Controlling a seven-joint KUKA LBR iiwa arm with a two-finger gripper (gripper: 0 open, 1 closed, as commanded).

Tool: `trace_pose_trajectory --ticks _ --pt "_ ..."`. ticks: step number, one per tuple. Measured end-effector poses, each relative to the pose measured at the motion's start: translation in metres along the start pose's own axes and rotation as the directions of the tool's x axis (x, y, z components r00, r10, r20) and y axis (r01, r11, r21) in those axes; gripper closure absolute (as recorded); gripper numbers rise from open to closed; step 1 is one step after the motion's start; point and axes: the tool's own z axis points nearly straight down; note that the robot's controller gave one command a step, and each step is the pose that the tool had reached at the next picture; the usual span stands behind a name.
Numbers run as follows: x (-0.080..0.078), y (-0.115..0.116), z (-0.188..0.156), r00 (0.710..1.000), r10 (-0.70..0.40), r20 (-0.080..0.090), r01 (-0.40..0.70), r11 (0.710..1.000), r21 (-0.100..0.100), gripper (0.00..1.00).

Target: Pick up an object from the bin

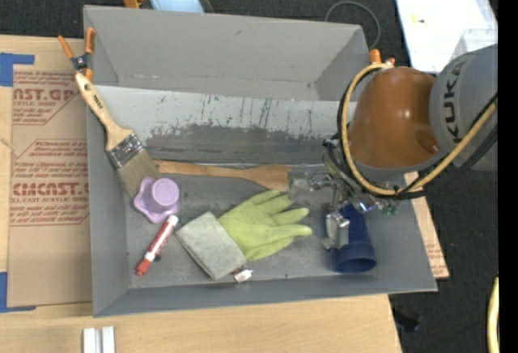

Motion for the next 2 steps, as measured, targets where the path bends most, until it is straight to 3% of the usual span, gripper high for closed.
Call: trace_pose_trajectory --ticks 1,2 --pt "-0.004 0.023 0.026 0.934 -0.358 -0.006 0.358 0.934 -0.008 0.00" --pt "-0.005 0.028 0.066 0.975 -0.223 -0.001 0.223 0.975 -0.001 0.00"
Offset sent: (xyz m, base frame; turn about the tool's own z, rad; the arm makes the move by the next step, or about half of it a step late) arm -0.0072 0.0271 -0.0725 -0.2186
